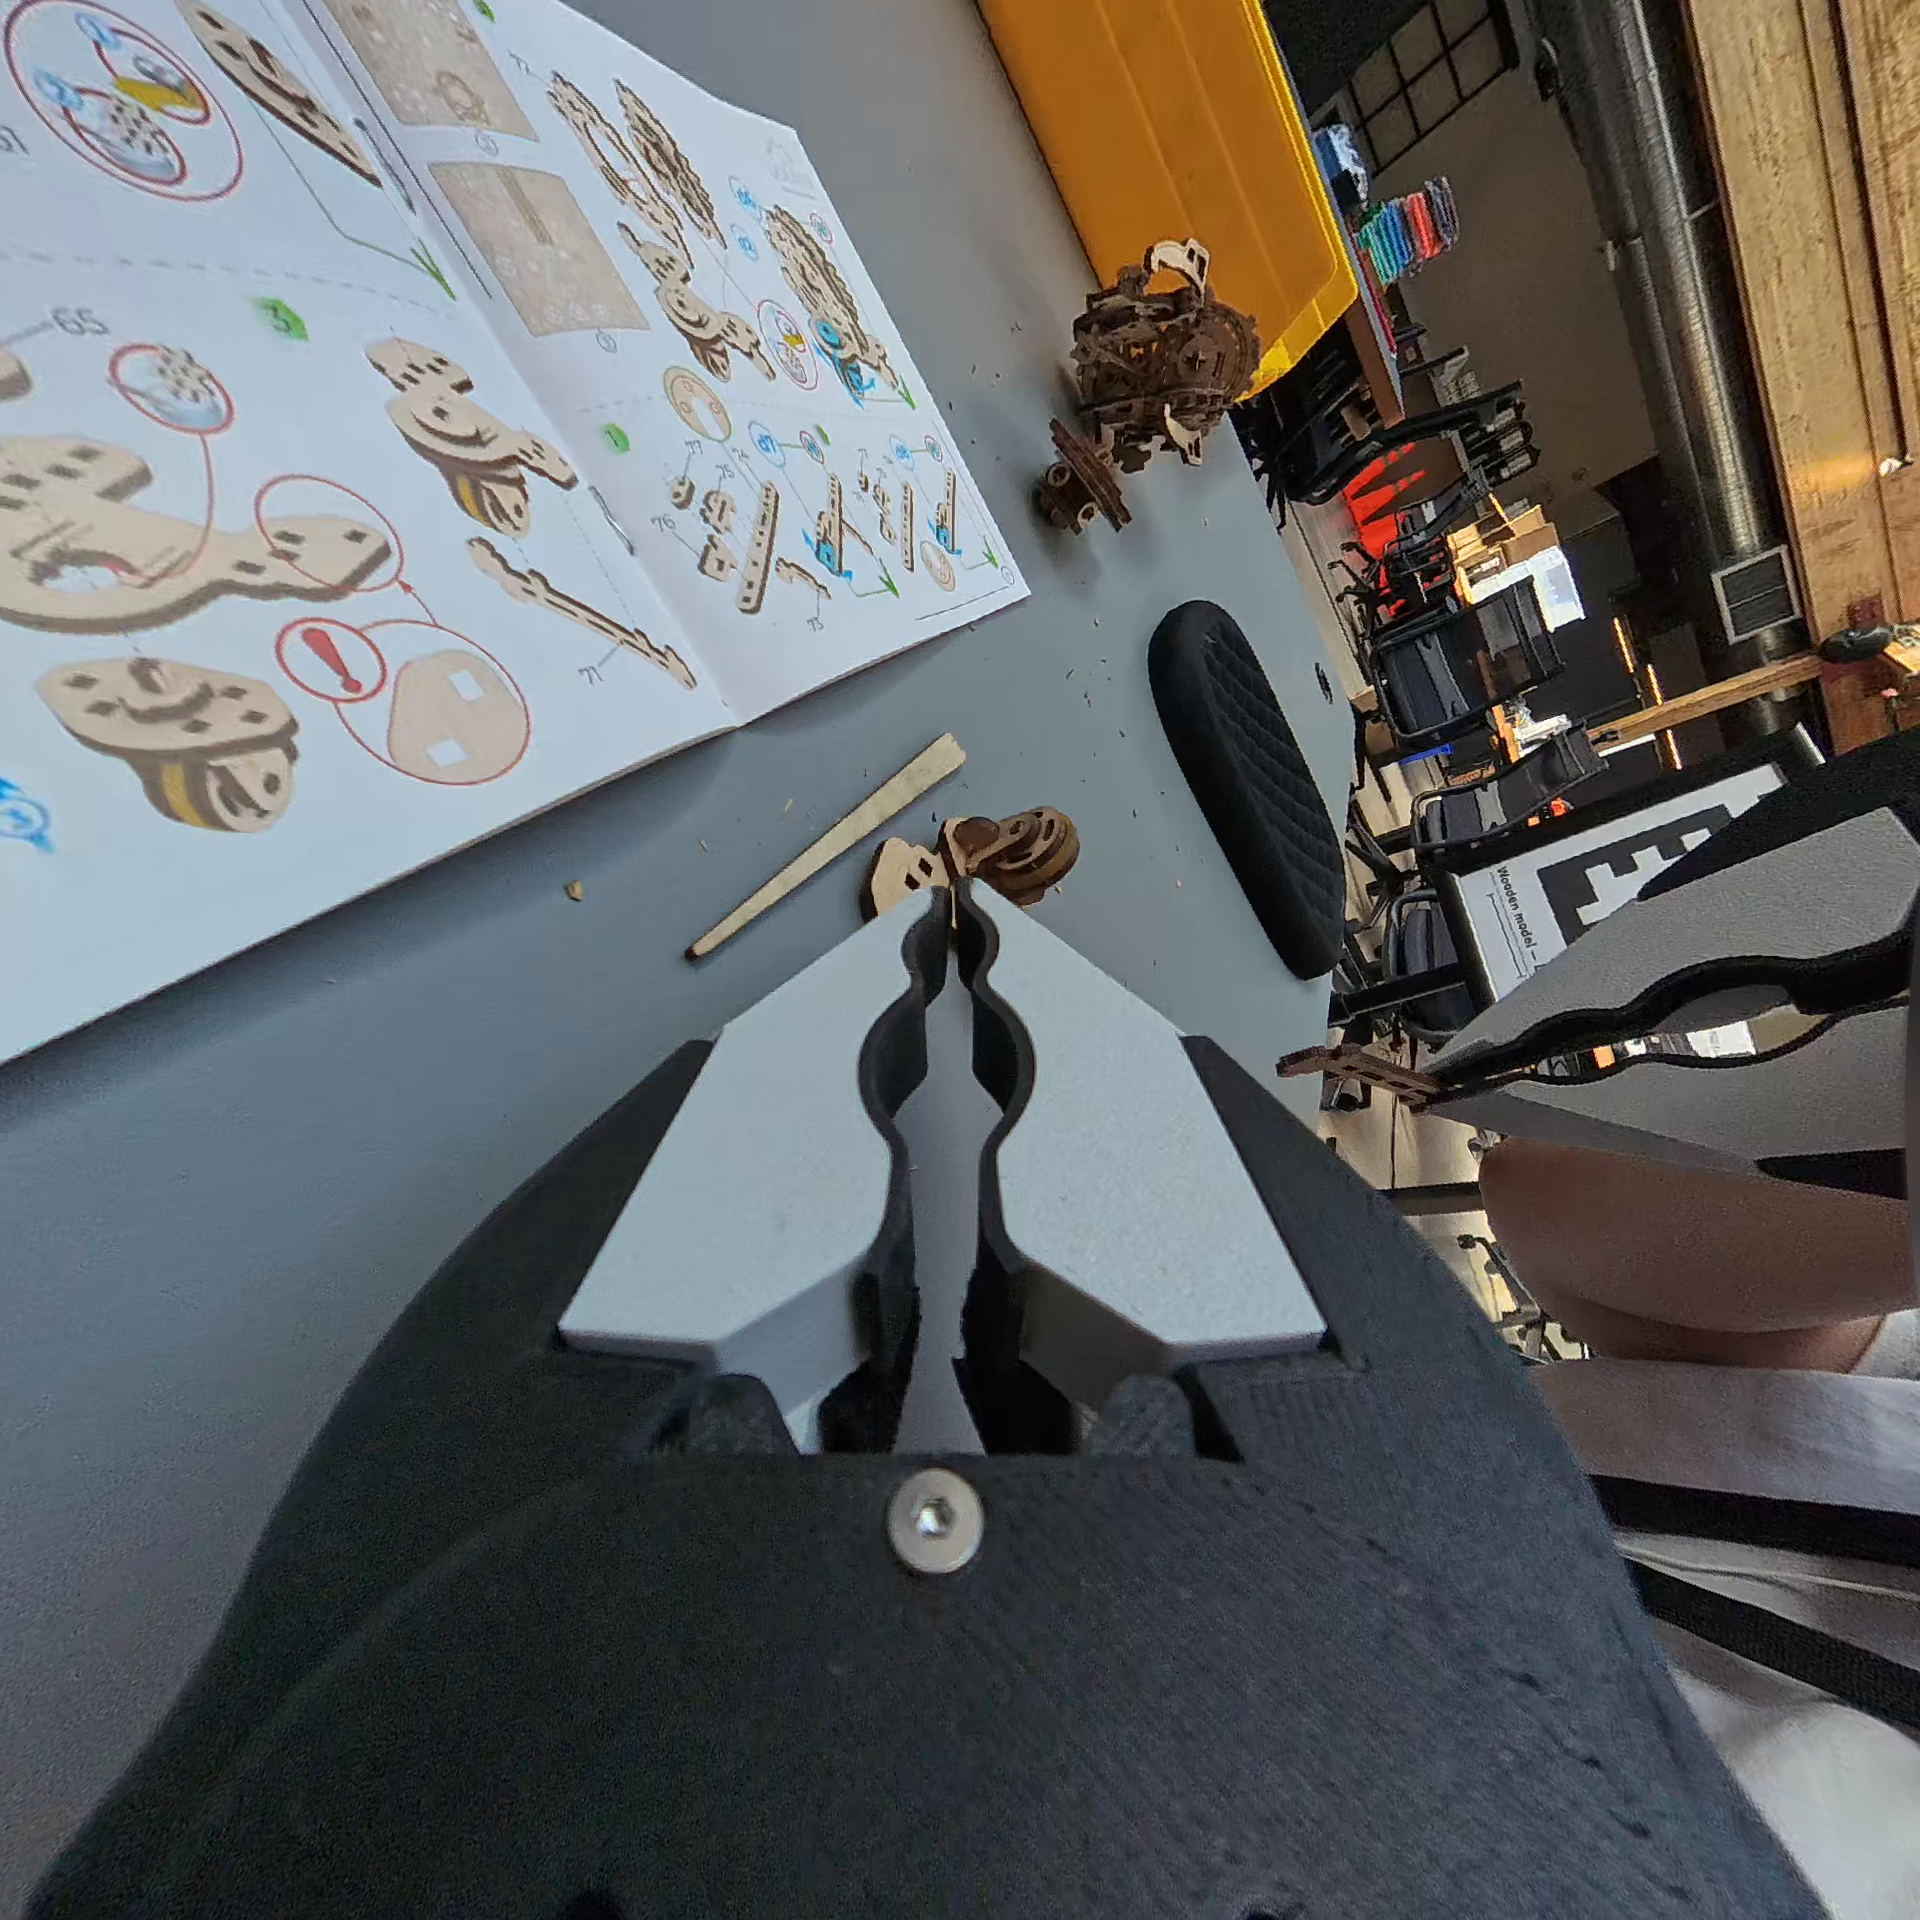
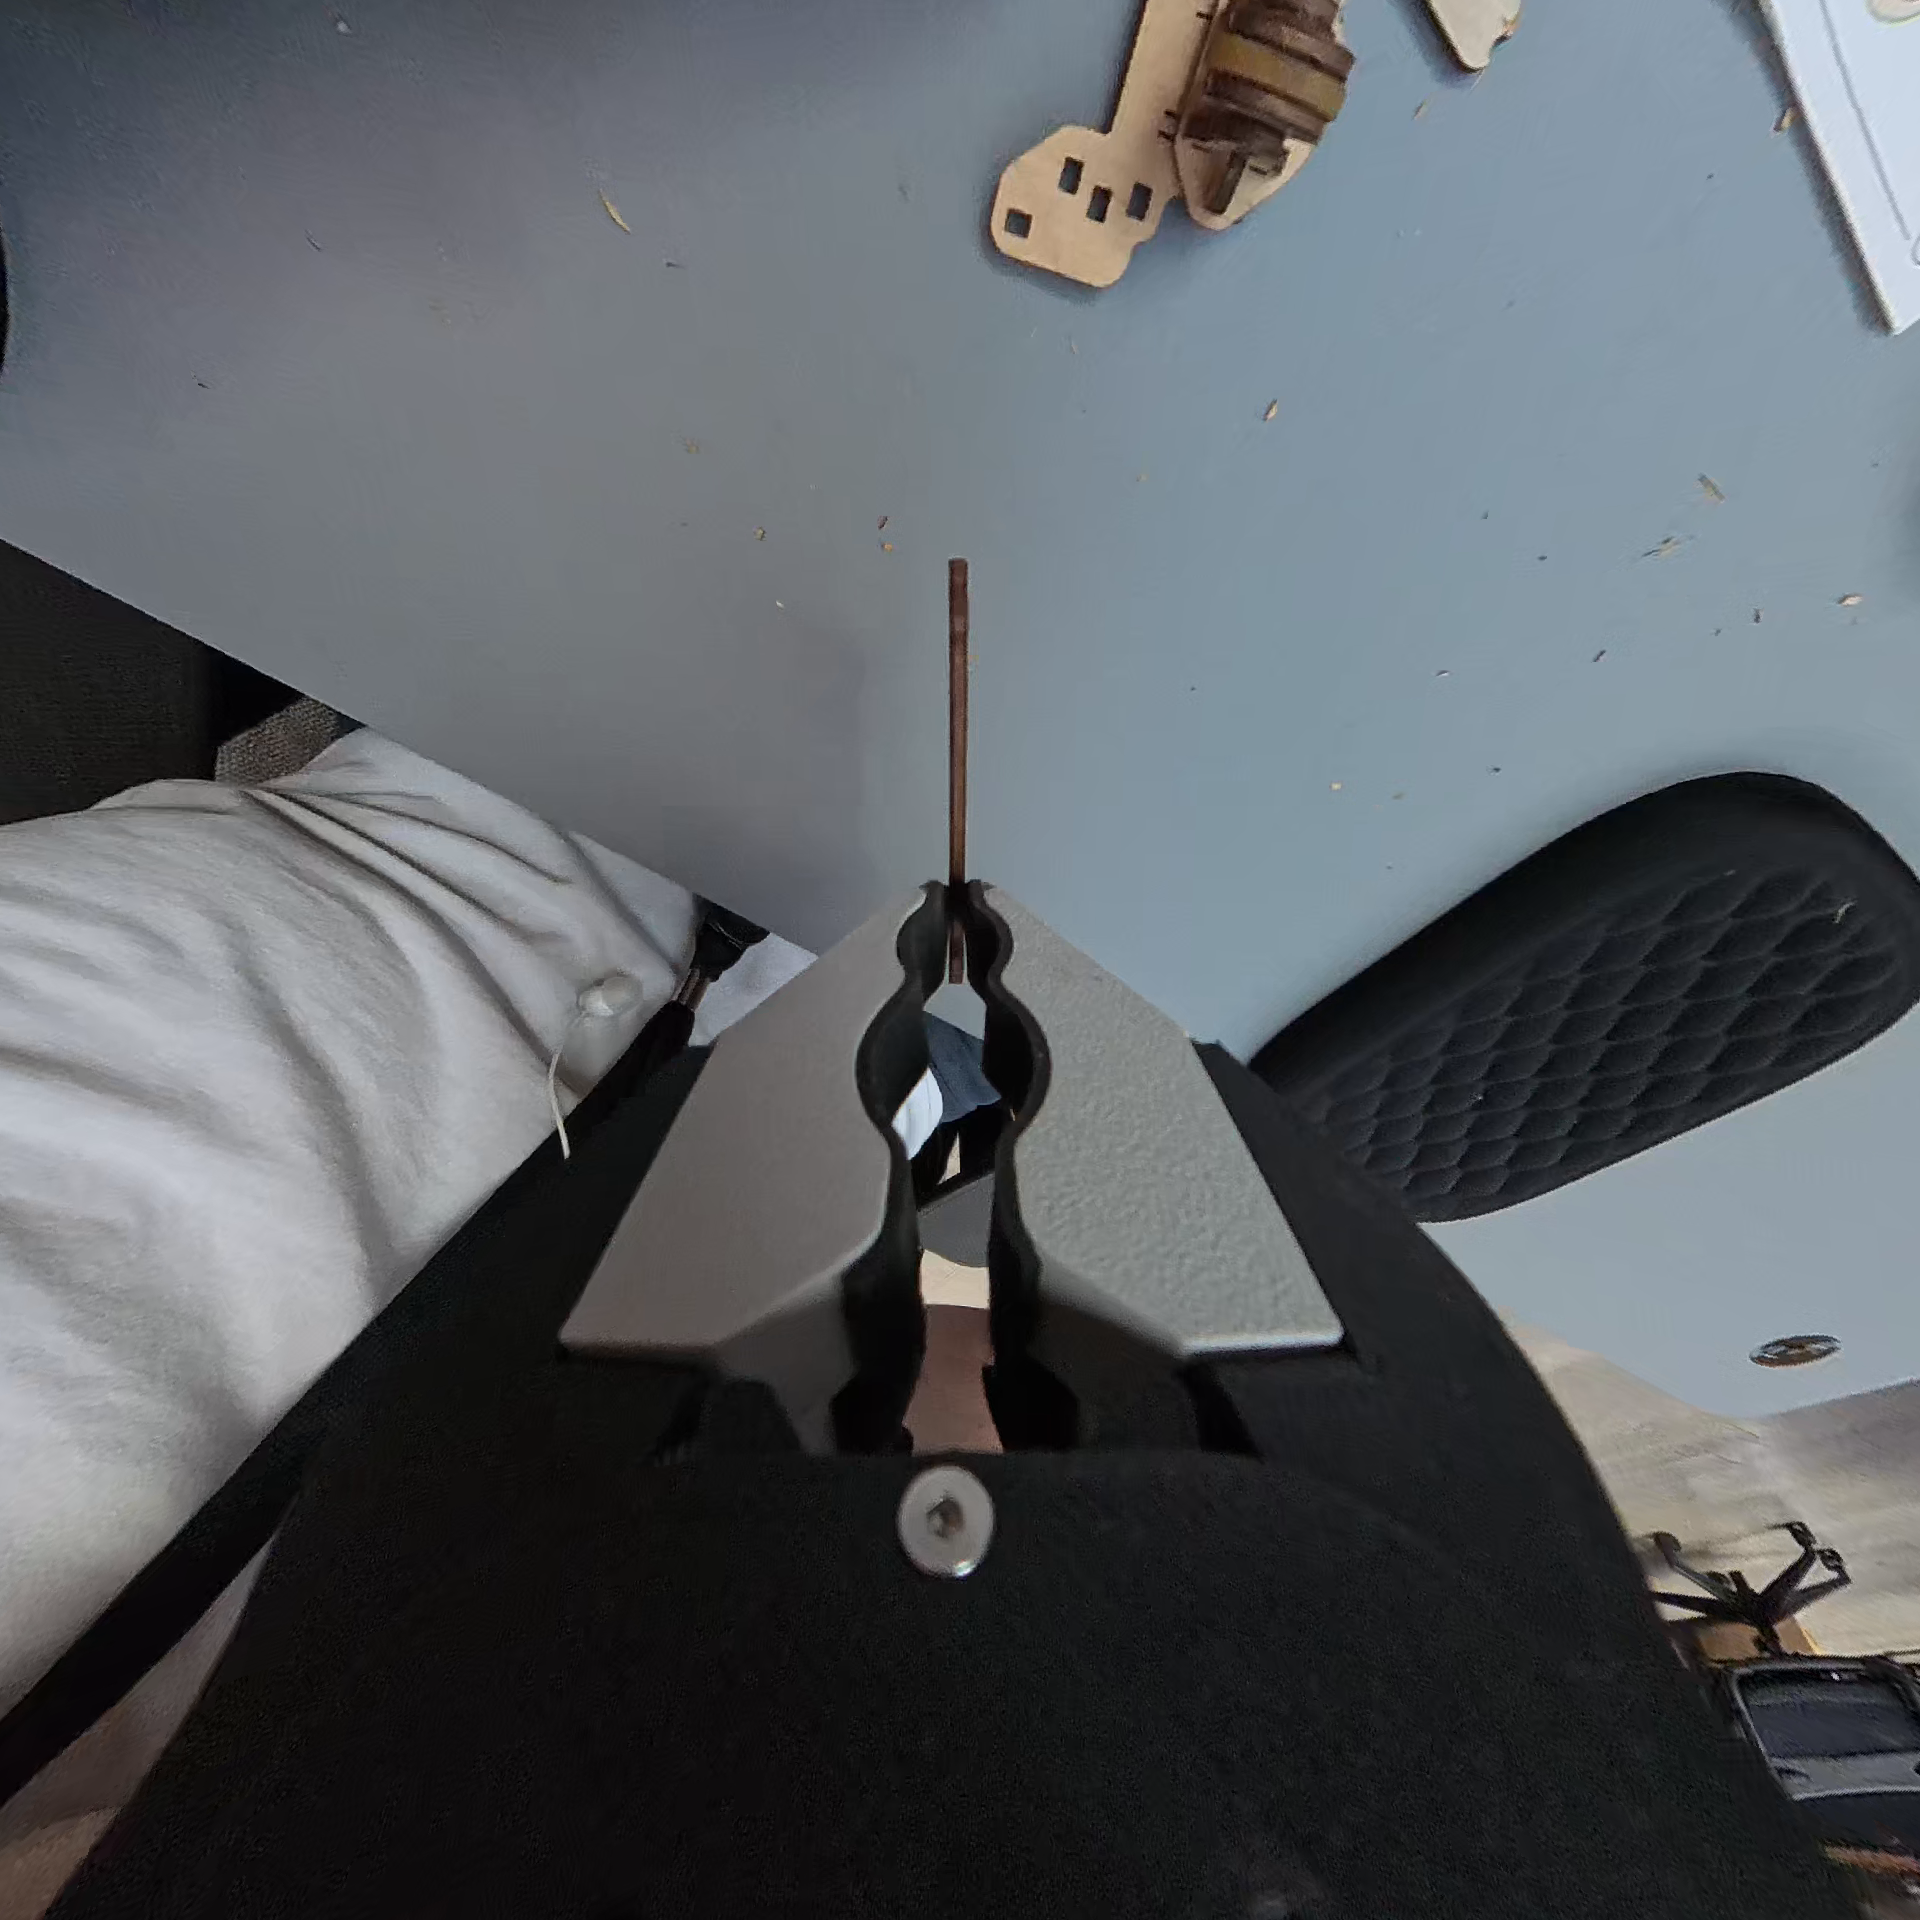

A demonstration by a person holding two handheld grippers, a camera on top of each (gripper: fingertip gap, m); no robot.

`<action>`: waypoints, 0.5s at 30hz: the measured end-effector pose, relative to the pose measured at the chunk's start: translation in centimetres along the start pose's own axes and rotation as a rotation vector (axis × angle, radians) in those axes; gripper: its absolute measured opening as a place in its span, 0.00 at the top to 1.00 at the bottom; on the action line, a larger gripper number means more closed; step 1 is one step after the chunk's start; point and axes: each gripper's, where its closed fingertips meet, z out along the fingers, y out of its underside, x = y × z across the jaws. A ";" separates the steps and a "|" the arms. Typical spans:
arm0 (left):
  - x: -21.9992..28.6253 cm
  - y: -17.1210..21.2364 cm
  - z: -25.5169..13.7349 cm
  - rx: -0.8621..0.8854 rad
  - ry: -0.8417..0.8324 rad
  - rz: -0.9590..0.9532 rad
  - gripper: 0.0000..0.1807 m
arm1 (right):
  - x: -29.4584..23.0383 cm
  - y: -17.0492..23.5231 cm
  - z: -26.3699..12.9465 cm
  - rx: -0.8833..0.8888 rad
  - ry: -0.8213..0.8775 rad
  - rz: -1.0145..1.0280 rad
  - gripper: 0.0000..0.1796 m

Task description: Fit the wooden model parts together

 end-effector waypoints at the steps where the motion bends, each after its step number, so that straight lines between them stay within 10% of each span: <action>1: 0.0 -0.1 -0.1 0.005 -0.001 0.000 1.00 | 0.1 0.5 0.2 -0.017 -0.003 0.011 0.99; 9: 0.2 -1.5 -1.0 0.070 -0.028 0.060 0.99 | -0.8 3.1 0.6 -0.008 0.028 0.008 0.99; 15: 0.0 -1.3 -1.2 0.016 -0.145 0.289 0.87 | 0.9 -1.6 -0.3 0.404 -0.199 0.059 0.99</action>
